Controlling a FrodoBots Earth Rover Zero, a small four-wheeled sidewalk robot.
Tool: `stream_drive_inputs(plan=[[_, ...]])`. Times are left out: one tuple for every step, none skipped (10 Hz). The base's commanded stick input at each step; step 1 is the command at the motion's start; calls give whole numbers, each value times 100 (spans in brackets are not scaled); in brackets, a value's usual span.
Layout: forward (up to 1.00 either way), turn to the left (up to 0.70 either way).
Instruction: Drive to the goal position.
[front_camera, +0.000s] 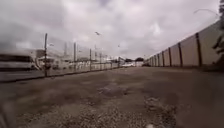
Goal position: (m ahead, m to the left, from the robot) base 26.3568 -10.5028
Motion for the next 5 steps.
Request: stream_drive_inputs(plan=[[60, -15], [60, -15], [60, -14], [60, -13], [60, -8]])
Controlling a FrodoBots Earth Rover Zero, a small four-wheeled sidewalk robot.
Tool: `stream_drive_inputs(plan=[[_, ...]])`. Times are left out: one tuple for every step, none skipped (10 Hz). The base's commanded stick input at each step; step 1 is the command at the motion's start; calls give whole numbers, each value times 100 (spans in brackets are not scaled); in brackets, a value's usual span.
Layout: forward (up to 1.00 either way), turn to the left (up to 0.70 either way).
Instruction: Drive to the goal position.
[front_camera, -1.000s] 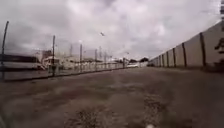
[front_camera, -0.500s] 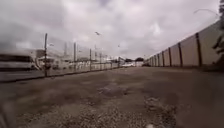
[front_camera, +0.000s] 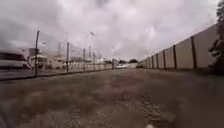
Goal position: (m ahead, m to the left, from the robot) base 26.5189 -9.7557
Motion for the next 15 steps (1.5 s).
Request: stream_drive_inputs(plan=[[60, -3], [60, -3], [60, -1], [60, 0], [60, 0], [60, -3], [60, -9], [60, -15], [60, -14], [60, -14], [60, 0], [60, 0], [60, 0], [60, 0], [60, 0]])
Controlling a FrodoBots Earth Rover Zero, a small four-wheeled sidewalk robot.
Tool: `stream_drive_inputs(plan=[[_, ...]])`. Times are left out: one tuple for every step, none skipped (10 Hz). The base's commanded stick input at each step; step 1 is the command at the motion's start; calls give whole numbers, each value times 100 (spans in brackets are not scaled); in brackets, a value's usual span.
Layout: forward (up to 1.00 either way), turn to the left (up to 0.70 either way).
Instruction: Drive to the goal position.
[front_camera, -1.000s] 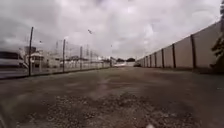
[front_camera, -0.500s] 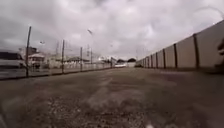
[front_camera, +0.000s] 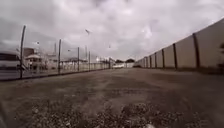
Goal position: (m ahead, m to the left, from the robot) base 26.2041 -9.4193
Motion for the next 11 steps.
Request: stream_drive_inputs(plan=[[60, 0], [60, 0], [60, 0], [60, 0], [60, 0], [60, 0], [60, 0], [60, 0], [60, 0], [60, -1], [60, -5]])
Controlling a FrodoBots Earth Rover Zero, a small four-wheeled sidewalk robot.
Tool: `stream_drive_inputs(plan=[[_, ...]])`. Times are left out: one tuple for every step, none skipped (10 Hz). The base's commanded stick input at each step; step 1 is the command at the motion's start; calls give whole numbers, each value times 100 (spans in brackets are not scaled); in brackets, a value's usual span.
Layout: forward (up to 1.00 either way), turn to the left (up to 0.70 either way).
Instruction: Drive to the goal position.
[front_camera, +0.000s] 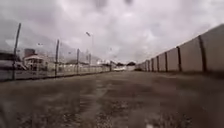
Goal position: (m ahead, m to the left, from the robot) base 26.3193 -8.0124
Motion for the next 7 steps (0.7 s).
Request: stream_drive_inputs(plan=[[60, -9], [60, -13], [60, -15], [60, -13], [60, -8], [60, 0], [60, 0]])
